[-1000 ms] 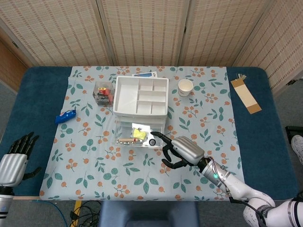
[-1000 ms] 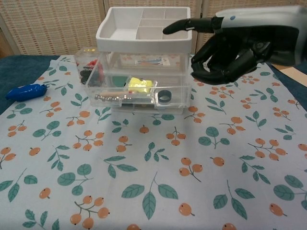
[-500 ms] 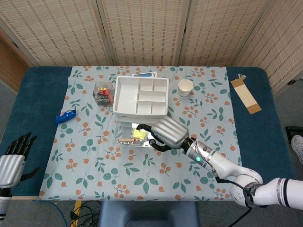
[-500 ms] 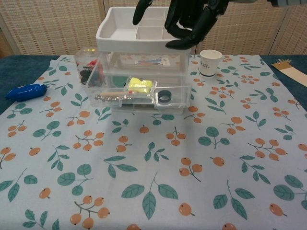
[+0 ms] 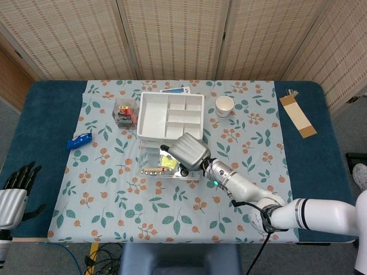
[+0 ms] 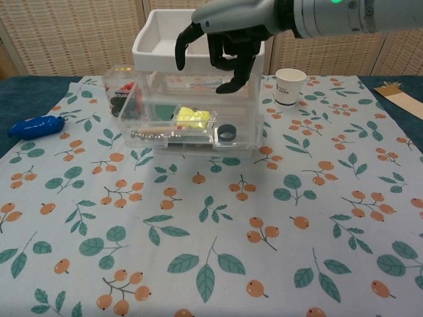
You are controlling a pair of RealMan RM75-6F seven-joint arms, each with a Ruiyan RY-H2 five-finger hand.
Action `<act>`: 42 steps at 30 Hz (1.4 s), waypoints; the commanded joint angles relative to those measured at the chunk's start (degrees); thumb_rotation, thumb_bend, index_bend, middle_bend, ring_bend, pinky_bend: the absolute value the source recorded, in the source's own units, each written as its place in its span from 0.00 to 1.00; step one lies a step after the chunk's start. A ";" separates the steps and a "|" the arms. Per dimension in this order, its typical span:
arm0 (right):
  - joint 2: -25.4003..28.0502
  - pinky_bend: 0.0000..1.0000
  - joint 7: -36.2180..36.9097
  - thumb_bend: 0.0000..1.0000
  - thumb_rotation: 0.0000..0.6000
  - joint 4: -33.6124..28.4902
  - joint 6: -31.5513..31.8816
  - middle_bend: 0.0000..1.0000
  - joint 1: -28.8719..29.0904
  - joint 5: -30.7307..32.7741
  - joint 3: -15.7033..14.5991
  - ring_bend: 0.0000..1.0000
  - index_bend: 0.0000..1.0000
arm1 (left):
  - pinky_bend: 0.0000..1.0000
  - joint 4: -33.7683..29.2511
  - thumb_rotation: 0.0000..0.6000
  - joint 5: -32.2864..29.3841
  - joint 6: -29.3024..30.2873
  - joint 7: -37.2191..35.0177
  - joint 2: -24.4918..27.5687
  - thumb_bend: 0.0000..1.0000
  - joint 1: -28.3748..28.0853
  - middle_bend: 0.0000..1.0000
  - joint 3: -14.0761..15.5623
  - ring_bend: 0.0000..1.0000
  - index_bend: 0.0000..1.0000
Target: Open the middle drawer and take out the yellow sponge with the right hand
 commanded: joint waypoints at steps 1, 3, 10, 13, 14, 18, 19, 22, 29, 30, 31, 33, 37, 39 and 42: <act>-2.17 1.00 -3.16 0.29 1.00 2.23 1.52 0.88 1.71 1.01 -1.76 1.00 0.24 | 0.10 0.16 1.00 -0.09 -0.02 -0.13 0.01 0.18 0.07 0.00 0.01 0.04 0.03; -2.86 1.00 -4.75 0.26 1.00 3.08 1.91 0.89 2.24 0.73 -2.52 1.00 0.25 | 0.10 0.30 1.00 -0.18 -0.02 -0.28 -0.01 0.18 0.11 0.00 -0.04 0.04 0.03; -5.63 1.00 -7.41 0.17 1.00 5.16 3.13 0.90 3.30 0.64 -3.55 1.00 0.27 | 0.10 0.87 1.00 -0.30 -0.07 -0.76 -0.26 0.18 0.34 0.00 0.07 0.04 0.03; -6.65 1.00 -8.09 0.16 1.00 6.35 2.83 0.90 3.98 0.95 -3.72 1.00 0.28 | 0.10 1.13 1.00 -0.48 -0.04 -0.98 -0.29 0.18 0.52 0.00 0.11 0.04 0.03; -6.93 1.00 -8.30 0.16 1.00 6.66 2.66 0.90 4.22 1.12 -3.77 1.00 0.28 | 0.10 1.21 1.00 -0.53 -0.02 -1.04 -0.30 0.18 0.57 0.00 0.12 0.04 0.03; -8.19 1.00 -9.18 0.16 1.00 7.97 2.15 0.90 5.25 1.86 -3.90 1.00 0.28 | 0.10 1.49 1.00 -0.61 0.15 -1.28 -0.38 0.18 0.80 0.00 0.15 0.04 0.03; -8.54 1.00 -9.44 0.16 1.00 8.36 1.96 0.90 5.54 2.05 -4.01 1.00 0.28 | 0.10 1.56 1.00 -0.61 0.21 -1.36 -0.38 0.18 0.89 0.00 0.18 0.04 0.03; -9.32 1.00 -10.07 0.16 1.00 9.15 1.64 0.90 6.16 2.17 -4.34 1.00 0.28 | 0.10 1.72 1.00 -0.69 0.31 -1.51 -0.33 0.18 1.08 0.00 0.22 0.04 0.03; -10.21 1.00 -10.85 0.16 1.00 10.58 1.16 0.90 7.12 2.97 -4.96 1.00 0.28 | 0.10 1.77 1.00 -0.83 0.54 -1.65 -0.30 0.18 1.40 0.00 0.20 0.04 0.03; -10.29 1.00 -10.76 0.16 1.00 10.67 1.14 0.90 7.17 3.02 -4.97 1.00 0.28 | 0.10 1.78 1.00 -0.79 0.60 -1.64 -0.37 0.18 1.44 0.00 0.21 0.04 0.03; -10.33 1.00 -10.74 0.16 1.00 10.75 1.11 0.90 7.23 3.10 -5.01 1.00 0.28 | 0.10 1.81 1.00 -0.77 0.68 -1.63 -0.45 0.18 1.49 0.00 0.21 0.04 0.03; -10.46 1.00 -10.87 0.16 1.00 11.04 0.95 0.90 7.48 3.34 -5.13 1.00 0.28 | 0.10 1.86 1.00 -0.87 0.76 -1.60 -0.56 0.18 1.64 0.00 0.23 0.04 0.03; -10.71 1.00 -10.87 0.17 1.00 11.42 0.52 0.89 7.98 4.22 -5.25 1.00 0.28 | 0.10 1.98 1.00 -0.97 0.98 -1.67 -0.55 0.18 1.90 0.00 0.23 0.04 0.03; -10.65 1.00 -10.85 0.18 1.00 11.48 0.12 0.89 8.27 4.90 -5.28 1.00 0.28 | 0.10 2.01 1.00 -1.07 1.02 -1.77 -0.57 0.18 2.00 0.00 0.21 0.04 0.04; -10.51 1.00 -10.79 0.19 1.00 11.59 -0.66 0.89 8.87 5.85 -5.36 1.00 0.28 | 0.10 2.16 1.00 -1.00 1.09 -1.84 -0.65 0.18 2.10 0.00 0.23 0.04 0.04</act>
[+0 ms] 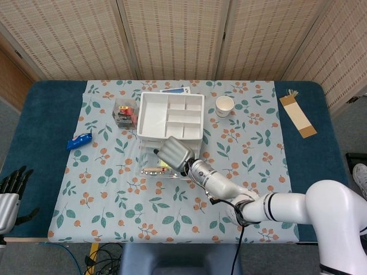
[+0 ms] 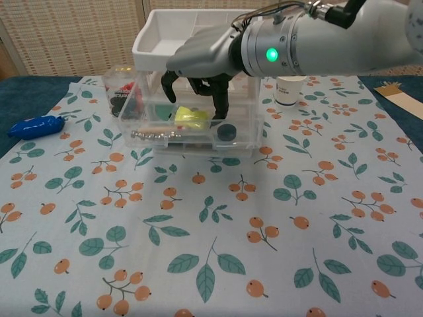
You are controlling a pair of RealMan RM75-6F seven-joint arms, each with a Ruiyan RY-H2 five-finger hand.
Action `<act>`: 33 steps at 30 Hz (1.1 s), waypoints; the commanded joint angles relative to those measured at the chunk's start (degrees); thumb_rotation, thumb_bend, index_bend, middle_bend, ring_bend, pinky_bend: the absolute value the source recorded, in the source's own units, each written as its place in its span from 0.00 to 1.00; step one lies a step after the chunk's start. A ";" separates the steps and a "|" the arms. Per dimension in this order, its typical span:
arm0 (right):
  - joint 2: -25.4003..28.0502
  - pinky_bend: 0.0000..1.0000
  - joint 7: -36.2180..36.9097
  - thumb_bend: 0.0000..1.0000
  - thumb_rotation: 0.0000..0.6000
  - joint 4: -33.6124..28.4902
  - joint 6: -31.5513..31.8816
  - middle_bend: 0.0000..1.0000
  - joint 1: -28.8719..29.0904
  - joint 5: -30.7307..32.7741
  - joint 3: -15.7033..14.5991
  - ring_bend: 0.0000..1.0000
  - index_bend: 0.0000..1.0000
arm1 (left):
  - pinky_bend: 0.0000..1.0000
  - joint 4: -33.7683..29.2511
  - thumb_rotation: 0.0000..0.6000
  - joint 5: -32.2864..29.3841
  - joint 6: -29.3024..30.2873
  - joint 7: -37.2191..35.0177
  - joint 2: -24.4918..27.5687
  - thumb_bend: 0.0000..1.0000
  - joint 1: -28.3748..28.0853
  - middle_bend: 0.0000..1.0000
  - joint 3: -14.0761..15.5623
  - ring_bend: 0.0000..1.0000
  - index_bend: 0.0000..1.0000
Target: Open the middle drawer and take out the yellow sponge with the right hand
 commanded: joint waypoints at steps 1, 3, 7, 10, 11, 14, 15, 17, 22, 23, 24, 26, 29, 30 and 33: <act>0.19 1.00 0.28 0.20 1.00 0.09 -0.94 0.89 0.61 0.77 -0.07 1.00 0.28 | 0.10 0.10 1.00 0.05 0.02 -0.07 -0.08 0.18 0.04 0.00 -0.01 0.04 0.04; 0.26 1.00 0.52 0.21 1.00 0.16 -1.38 0.89 0.90 1.06 -0.15 1.00 0.28 | 0.10 0.16 1.00 0.05 0.09 -0.12 -0.12 0.18 0.09 0.00 -0.03 0.04 0.04; 0.10 1.00 0.92 0.21 1.00 0.66 -2.01 0.89 1.55 1.14 -0.39 1.00 0.29 | 0.10 0.20 1.00 -0.03 0.25 -0.24 -0.05 0.18 0.25 0.00 -0.12 0.04 0.04; -0.09 1.00 1.37 0.21 1.00 0.91 -2.24 0.89 1.83 0.87 -0.45 1.00 0.29 | 0.10 0.15 1.00 -0.05 0.36 -0.32 0.03 0.18 0.32 0.00 -0.20 0.04 0.04; -0.15 1.00 1.52 0.21 1.00 0.99 -2.35 0.89 1.95 0.78 -0.51 1.00 0.29 | 0.10 0.14 1.00 -0.07 0.37 -0.34 0.06 0.18 0.35 0.00 -0.21 0.04 0.04; -0.26 1.00 1.73 0.21 1.00 1.27 -2.73 0.89 2.35 0.90 -0.75 1.00 0.32 | 0.10 0.14 1.00 -0.09 0.41 -0.46 0.11 0.18 0.39 0.00 -0.29 0.04 0.04; -0.29 1.00 1.80 0.21 1.00 1.37 -2.82 0.89 2.46 0.97 -0.81 1.00 0.33 | 0.10 0.17 1.00 -0.09 0.43 -0.51 0.11 0.18 0.40 0.00 -0.31 0.04 0.05; -0.43 1.00 2.05 0.21 1.00 1.62 -2.87 0.89 2.65 0.90 -0.88 1.00 0.35 | 0.10 0.26 1.00 -0.12 0.42 -0.60 0.10 0.18 0.44 0.00 -0.33 0.04 0.05; -0.62 1.00 2.53 0.24 1.00 2.02 -2.92 0.89 2.94 1.03 -1.18 1.00 0.42 | 0.10 0.43 1.00 -0.19 0.41 -0.81 0.12 0.18 0.51 0.00 -0.40 0.04 0.05; -0.65 1.00 2.49 0.24 1.00 2.09 -2.94 0.89 3.02 1.23 -1.29 1.00 0.43 | 0.10 0.46 1.00 -0.17 0.42 -0.84 0.10 0.18 0.52 0.00 -0.40 0.04 0.05; -0.69 1.00 2.44 0.24 1.00 2.16 -2.94 0.89 3.12 1.40 -1.38 1.00 0.43 | 0.10 0.49 1.00 -0.14 0.41 -0.85 0.08 0.18 0.52 0.00 -0.40 0.04 0.05; -0.84 1.00 2.44 0.24 1.00 2.34 -2.78 0.89 3.23 1.43 -1.54 1.00 0.45 | 0.10 0.55 1.00 -0.09 0.39 -0.87 0.03 0.18 0.53 0.00 -0.37 0.04 0.05; -0.87 1.00 2.90 0.27 1.00 2.42 -2.38 0.89 3.12 1.23 -1.56 1.00 0.49 | 0.10 0.58 1.00 -0.04 0.42 -0.89 -0.01 0.18 0.55 0.00 -0.40 0.04 0.04; -0.83 1.00 3.08 0.28 1.00 2.40 -2.28 0.89 3.08 1.17 -1.51 1.00 0.50 | 0.10 0.59 1.00 -0.04 0.40 -0.90 -0.02 0.18 0.54 0.00 -0.42 0.04 0.04; -0.66 1.00 3.79 0.30 1.00 2.26 -1.75 0.89 2.84 0.63 -1.27 1.00 0.52 | 0.10 0.64 1.00 0.02 0.38 -0.90 -0.07 0.18 0.53 0.00 -0.43 0.04 0.04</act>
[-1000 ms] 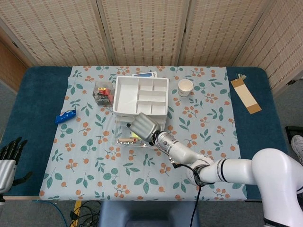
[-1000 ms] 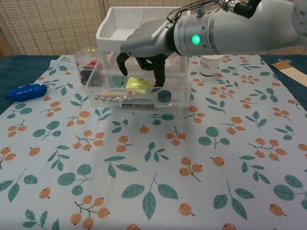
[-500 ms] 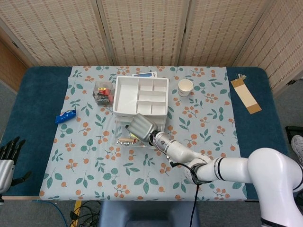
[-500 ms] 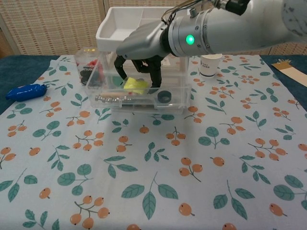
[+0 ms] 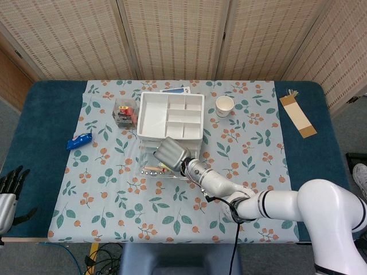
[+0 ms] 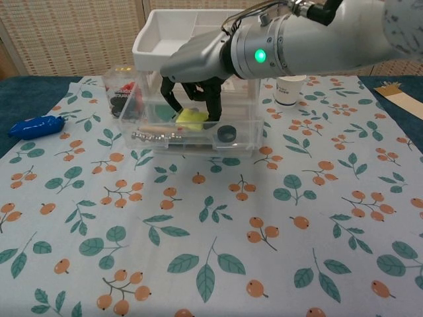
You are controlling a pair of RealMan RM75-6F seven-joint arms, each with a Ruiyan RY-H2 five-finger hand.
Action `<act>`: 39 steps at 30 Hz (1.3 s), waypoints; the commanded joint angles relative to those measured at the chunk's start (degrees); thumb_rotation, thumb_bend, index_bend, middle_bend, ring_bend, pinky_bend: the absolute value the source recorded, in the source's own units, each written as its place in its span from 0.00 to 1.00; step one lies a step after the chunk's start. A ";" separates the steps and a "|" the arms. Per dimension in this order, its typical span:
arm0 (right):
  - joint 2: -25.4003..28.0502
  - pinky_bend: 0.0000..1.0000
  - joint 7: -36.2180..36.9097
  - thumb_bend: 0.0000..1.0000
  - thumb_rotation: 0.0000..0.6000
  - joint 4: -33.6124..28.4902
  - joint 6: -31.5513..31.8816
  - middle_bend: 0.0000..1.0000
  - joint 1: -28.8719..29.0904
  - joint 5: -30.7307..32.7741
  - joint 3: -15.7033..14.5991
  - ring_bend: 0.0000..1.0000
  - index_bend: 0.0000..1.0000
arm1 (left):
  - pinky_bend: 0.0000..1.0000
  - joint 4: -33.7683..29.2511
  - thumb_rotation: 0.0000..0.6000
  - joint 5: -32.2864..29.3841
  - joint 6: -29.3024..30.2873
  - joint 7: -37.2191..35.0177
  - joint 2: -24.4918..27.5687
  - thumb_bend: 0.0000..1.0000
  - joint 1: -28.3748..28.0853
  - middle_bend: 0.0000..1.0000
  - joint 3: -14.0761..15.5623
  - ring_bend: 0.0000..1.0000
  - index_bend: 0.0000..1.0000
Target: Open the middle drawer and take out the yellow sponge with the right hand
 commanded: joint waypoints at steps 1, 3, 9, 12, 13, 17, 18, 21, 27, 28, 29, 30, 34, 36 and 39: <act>0.26 1.00 0.76 0.31 1.00 -0.26 0.55 0.89 -0.32 -0.65 0.28 1.00 0.53 | 0.10 0.02 1.00 0.05 -0.08 0.02 -0.02 0.18 -0.04 0.00 -0.02 0.04 0.04; 0.54 1.00 1.24 0.31 1.00 -0.57 1.02 0.90 -0.61 -1.37 0.44 1.00 0.53 | 0.10 -0.03 1.00 0.06 -0.13 0.02 0.00 0.18 -0.08 0.00 -0.04 0.04 0.04; 2.50 1.00 3.02 0.31 1.00 -3.70 4.96 0.90 -2.66 -4.87 1.48 1.00 0.53 | 0.10 -0.54 1.00 0.45 0.07 0.07 0.63 0.18 -0.24 0.00 -0.24 0.04 0.04; 4.75 1.00 3.63 0.31 1.00 -6.85 8.05 0.90 -4.40 -7.12 1.90 1.00 0.53 | 0.10 -0.92 1.00 0.81 0.27 0.14 0.92 0.18 -0.35 0.00 -0.34 0.04 0.04; 5.92 1.00 4.02 0.31 1.00 -8.46 9.48 0.90 -5.31 -7.97 2.10 1.00 0.53 | 0.10 -1.08 1.00 0.91 0.30 0.22 0.99 0.18 -0.41 0.00 -0.37 0.04 0.04; 10.43 1.00 6.04 0.31 1.00 -14.48 14.35 0.90 -9.37 -11.99 1.90 1.00 0.53 | 0.10 -1.62 1.00 1.44 0.27 0.47 1.17 0.18 -0.68 0.00 -0.38 0.04 0.04; 11.52 1.00 6.62 0.31 1.00 -15.77 15.51 0.90 -10.52 -13.07 1.66 1.00 0.53 | 0.10 -1.71 1.00 1.53 0.25 0.53 1.19 0.18 -0.76 0.00 -0.40 0.04 0.04; 15.11 1.00 8.91 0.31 1.00 -19.29 19.45 0.90 -14.81 -16.39 0.54 1.00 0.53 | 0.10 -2.02 1.00 1.81 0.11 0.74 1.23 0.18 -1.06 0.00 -0.49 0.04 0.04; 20.39 1.00 14.95 0.31 1.00 -22.36 26.82 0.90 -24.70 -24.14 -3.61 1.00 0.53 | 0.10 -2.27 1.00 2.17 -0.46 1.11 0.84 0.18 -1.80 0.00 -0.67 0.04 0.04; 20.79 1.00 15.79 0.31 1.00 -22.20 27.48 0.90 -26.13 -24.96 -4.43 1.00 0.53 | 0.10 -2.27 1.00 2.23 -0.56 1.17 0.74 0.18 -1.92 0.00 -0.70 0.04 0.04; 21.12 1.00 16.81 0.31 1.00 -21.79 28.18 0.90 -27.92 -25.91 -5.48 1.00 0.53 | 0.10 -2.25 1.00 2.29 -0.70 1.28 0.59 0.18 -2.10 0.00 -0.73 0.04 0.04; 21.15 1.00 17.68 0.31 1.00 -21.39 28.60 0.90 -29.20 -26.52 -6.19 1.00 0.53 | 0.10 -2.25 1.00 2.35 -0.79 1.36 0.48 0.18 -2.24 0.00 -0.78 0.04 0.04; 19.31 1.00 22.25 0.31 1.00 -18.25 29.09 0.90 -33.96 -28.03 -8.16 1.00 0.53 | 0.10 -2.49 1.00 2.84 -1.17 1.80 0.02 0.18 -2.94 0.00 -0.93 0.04 0.04; 17.82 1.00 23.80 0.31 1.00 -16.33 28.43 0.89 -35.22 -28.25 -8.49 1.00 0.53 | 0.10 -2.68 1.00 3.06 -1.29 2.02 -0.11 0.18 -3.19 0.00 -0.95 0.04 0.04; 14.91 1.00 25.33 0.31 1.00 -12.76 26.28 0.89 -36.33 -27.96 -8.49 1.00 0.53 | 0.10 -2.91 1.00 3.22 -1.42 2.39 -0.35 0.18 -3.46 0.00 -0.96 0.04 0.04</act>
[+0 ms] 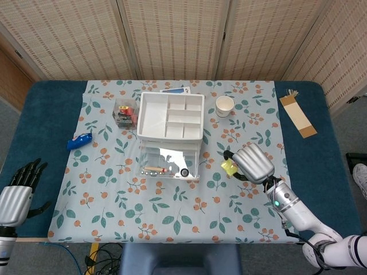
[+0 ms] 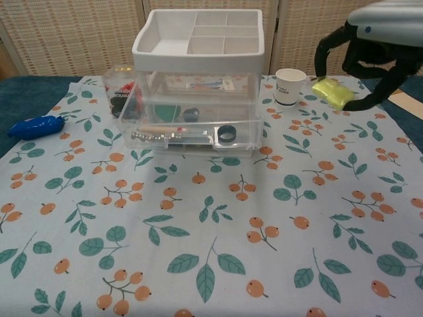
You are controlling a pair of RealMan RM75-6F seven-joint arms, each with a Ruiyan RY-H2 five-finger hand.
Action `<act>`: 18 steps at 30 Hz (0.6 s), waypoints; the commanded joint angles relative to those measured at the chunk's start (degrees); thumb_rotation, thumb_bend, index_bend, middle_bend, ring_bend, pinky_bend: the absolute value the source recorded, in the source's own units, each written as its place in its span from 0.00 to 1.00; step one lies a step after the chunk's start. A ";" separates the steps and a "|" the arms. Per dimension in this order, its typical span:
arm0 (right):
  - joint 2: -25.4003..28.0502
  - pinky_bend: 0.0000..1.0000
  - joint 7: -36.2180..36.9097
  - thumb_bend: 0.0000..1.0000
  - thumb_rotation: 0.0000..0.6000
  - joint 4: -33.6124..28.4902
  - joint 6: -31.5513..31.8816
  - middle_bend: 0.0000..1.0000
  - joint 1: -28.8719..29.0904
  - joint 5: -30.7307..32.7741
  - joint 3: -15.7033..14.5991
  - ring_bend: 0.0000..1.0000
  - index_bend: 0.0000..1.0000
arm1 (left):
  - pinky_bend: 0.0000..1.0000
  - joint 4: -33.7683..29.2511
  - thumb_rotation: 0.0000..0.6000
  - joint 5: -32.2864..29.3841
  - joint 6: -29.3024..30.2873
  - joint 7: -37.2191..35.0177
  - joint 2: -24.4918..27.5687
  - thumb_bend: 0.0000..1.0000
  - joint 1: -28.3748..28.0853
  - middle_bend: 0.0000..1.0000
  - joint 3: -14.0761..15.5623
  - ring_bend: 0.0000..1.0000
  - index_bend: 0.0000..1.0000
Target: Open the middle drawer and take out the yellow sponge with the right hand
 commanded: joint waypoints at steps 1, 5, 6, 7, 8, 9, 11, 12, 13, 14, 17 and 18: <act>-3.84 1.00 2.05 0.31 1.00 4.48 -2.52 0.89 -1.81 -0.10 -0.37 1.00 0.53 | 0.10 -0.16 1.00 0.05 -0.16 0.27 -0.17 0.18 -0.18 0.00 0.02 0.04 0.04; -8.74 1.00 2.83 0.31 1.00 9.42 -5.83 0.89 -1.80 0.97 1.17 1.00 0.52 | 0.10 -0.44 1.00 0.07 -0.28 0.70 -0.44 0.18 -0.31 0.00 0.16 0.04 0.04; -9.70 1.00 2.77 0.31 1.00 10.29 -6.55 0.89 -1.70 1.17 1.48 1.00 0.50 | 0.10 -0.48 1.00 0.08 -0.26 0.76 -0.44 0.18 -0.28 0.00 0.22 0.04 0.04; -10.62 1.00 2.68 0.31 1.00 11.10 -7.25 0.89 -1.57 1.33 1.78 1.00 0.48 | 0.10 -0.49 1.00 0.06 -0.22 0.80 -0.43 0.18 -0.22 0.00 0.28 0.04 0.04; -11.75 1.00 2.48 0.31 1.00 12.07 -8.11 0.89 -1.41 1.52 2.15 1.00 0.45 | 0.10 -0.48 1.00 -0.03 -0.14 0.83 -0.37 0.18 -0.13 0.00 0.32 0.04 0.04; -12.56 1.00 2.32 0.31 1.00 12.74 -8.70 0.89 -1.29 1.68 2.45 1.00 0.43 | 0.10 -0.46 1.00 -0.15 -0.08 0.81 -0.32 0.18 -0.06 0.00 0.34 0.04 0.04; -14.35 1.00 2.08 0.31 1.00 14.17 -10.04 0.89 -0.98 2.05 3.14 1.00 0.41 | 0.10 -0.36 1.00 -0.43 0.05 0.72 -0.25 0.18 0.09 0.00 0.33 0.04 0.04; -15.05 1.00 2.00 0.31 1.00 14.72 -10.62 0.89 -0.85 2.25 3.42 1.00 0.39 | 0.10 -0.31 1.00 -0.50 0.06 0.70 -0.25 0.18 0.13 0.00 0.35 0.04 0.04; -15.91 1.00 1.94 0.31 1.00 15.33 -11.35 0.88 -0.68 2.47 3.78 1.00 0.38 | 0.10 -0.25 1.00 -0.54 0.08 0.68 -0.27 0.18 0.18 0.00 0.41 0.04 0.04; -16.49 1.00 1.93 0.31 1.00 15.70 -11.83 0.88 -0.58 2.61 4.04 1.00 0.36 | 0.10 -0.20 1.00 -0.53 0.08 0.67 -0.30 0.18 0.20 0.00 0.46 0.04 0.04; -18.19 1.00 1.95 0.31 1.00 16.71 -13.12 0.87 -0.35 2.65 4.63 1.00 0.33 | 0.10 -0.02 1.00 -0.54 0.01 0.62 -0.49 0.18 0.21 0.00 0.59 0.04 0.04; -18.59 1.00 1.90 0.31 1.00 16.93 -13.50 0.87 -0.30 2.63 4.72 1.00 0.32 | 0.10 0.04 1.00 -0.59 -0.03 0.61 -0.56 0.18 0.21 0.00 0.60 0.04 0.04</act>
